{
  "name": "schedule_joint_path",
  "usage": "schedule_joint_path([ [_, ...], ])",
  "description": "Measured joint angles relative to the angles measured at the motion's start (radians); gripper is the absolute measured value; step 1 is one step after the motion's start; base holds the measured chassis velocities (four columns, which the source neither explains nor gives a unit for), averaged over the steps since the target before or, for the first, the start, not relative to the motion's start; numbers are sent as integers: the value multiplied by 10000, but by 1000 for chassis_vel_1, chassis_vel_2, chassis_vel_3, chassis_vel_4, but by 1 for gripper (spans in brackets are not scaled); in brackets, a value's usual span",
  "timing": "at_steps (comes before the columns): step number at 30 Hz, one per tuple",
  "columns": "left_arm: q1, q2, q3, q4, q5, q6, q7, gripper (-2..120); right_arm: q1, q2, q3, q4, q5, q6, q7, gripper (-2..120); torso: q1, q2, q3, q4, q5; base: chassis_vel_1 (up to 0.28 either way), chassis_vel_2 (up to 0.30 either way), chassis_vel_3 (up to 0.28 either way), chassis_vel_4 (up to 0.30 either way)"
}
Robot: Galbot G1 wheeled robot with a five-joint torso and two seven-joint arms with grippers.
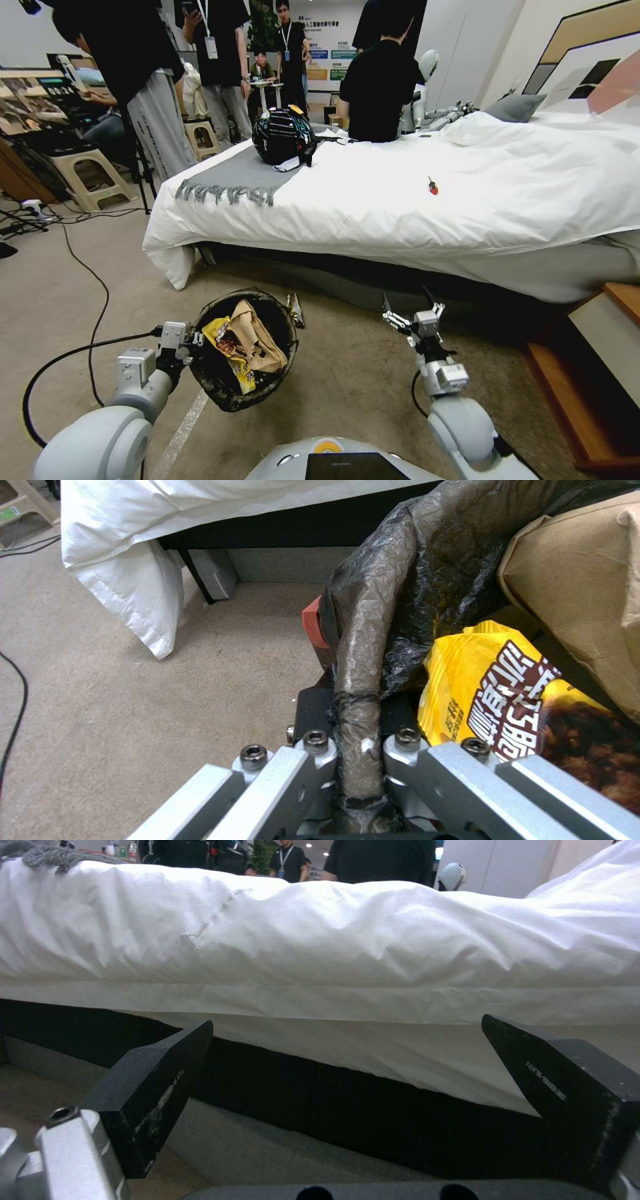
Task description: Pick up the trash bin, then pick up the garbage from the floor and place it into the trash bin.
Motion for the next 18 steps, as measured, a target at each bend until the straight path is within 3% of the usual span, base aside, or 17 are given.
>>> schedule_joint_path([
  [18, 74, 2, -8, -18, -1, 2, 25, 1, 29, 223, 106, 186, 306, -430, -169, 100, 1, 0, 0, 1, 1, 5, 6, 4, 3],
])
